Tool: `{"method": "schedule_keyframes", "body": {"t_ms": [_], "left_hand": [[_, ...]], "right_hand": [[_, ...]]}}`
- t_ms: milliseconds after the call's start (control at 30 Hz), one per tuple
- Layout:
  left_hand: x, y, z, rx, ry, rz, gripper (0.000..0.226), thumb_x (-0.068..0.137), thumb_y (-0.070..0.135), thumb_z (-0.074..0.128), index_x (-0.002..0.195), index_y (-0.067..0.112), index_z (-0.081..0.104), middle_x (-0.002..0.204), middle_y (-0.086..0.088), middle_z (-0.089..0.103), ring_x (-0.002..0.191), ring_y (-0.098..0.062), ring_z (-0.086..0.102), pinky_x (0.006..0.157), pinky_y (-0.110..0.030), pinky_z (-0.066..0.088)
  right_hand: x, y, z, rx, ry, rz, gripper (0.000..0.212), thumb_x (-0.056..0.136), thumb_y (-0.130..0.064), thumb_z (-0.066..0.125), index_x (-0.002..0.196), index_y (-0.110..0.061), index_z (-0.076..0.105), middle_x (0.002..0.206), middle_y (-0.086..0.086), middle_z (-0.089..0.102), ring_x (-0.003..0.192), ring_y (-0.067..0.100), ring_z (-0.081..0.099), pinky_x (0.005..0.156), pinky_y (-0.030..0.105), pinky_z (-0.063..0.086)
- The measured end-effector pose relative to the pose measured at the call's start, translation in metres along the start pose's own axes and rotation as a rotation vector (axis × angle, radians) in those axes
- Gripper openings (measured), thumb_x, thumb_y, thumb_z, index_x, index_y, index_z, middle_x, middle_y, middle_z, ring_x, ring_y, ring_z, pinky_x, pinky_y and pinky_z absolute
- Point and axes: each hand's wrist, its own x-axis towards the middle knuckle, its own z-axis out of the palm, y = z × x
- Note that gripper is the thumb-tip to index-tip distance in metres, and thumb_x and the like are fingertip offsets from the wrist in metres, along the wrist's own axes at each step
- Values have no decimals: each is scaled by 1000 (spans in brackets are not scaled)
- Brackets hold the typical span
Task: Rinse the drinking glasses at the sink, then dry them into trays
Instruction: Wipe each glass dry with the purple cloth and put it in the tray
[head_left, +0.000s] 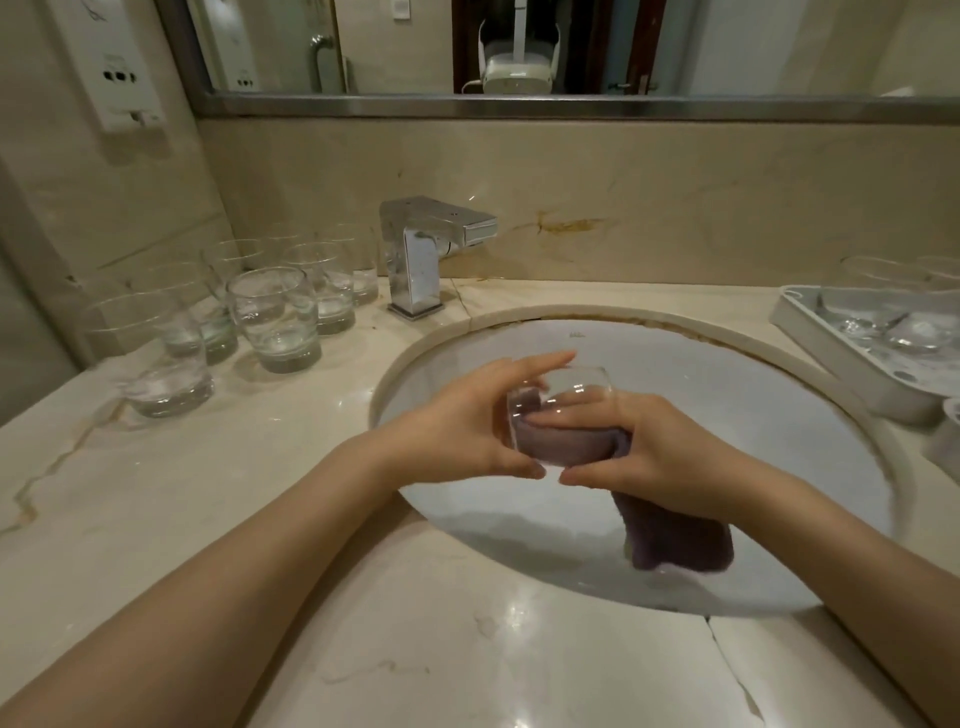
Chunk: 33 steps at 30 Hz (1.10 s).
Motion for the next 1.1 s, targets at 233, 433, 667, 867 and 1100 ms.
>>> {"method": "schedule_keyframes", "body": {"t_ms": [233,433,667,867,1100], "left_hand": [[-3,6,5,-247,-24,-141,86,74,1,79,143,32,37,122,3,59,90,-14,69,79,-31,58],[-5,-10,9,535,101,261,82,80,25,69,150,24,26,120,-11,51,99,-24,56,82,-25,44],[-1,-3,4,169,129,120,85,72,8,81,140,38,39,128,-1,49,107,-10,56,90,-33,52],[-2,6,-1,-483,-91,-226,79,73,-13,73,136,28,48,118,-3,62,89,-22,70,69,-36,60],[-6,-3,11,150,35,6,87,77,9,78,146,31,29,119,0,41,102,-13,54,86,-17,48]], "right_hand": [[-2,12,4,-298,53,-162,52,71,-25,74,120,-38,65,127,-16,59,104,13,61,86,33,53],[0,0,6,522,-111,184,36,78,-8,75,109,-26,70,95,-5,73,87,10,67,82,22,51],[-1,-4,5,204,61,9,41,77,-14,78,107,-39,66,106,-19,68,97,2,62,84,13,46],[-1,17,6,-615,173,-393,56,70,-23,79,121,-38,63,124,1,64,71,27,59,59,35,50],[1,4,8,355,-98,148,42,75,-12,80,107,-38,68,98,-16,69,93,1,64,80,12,45]]}}
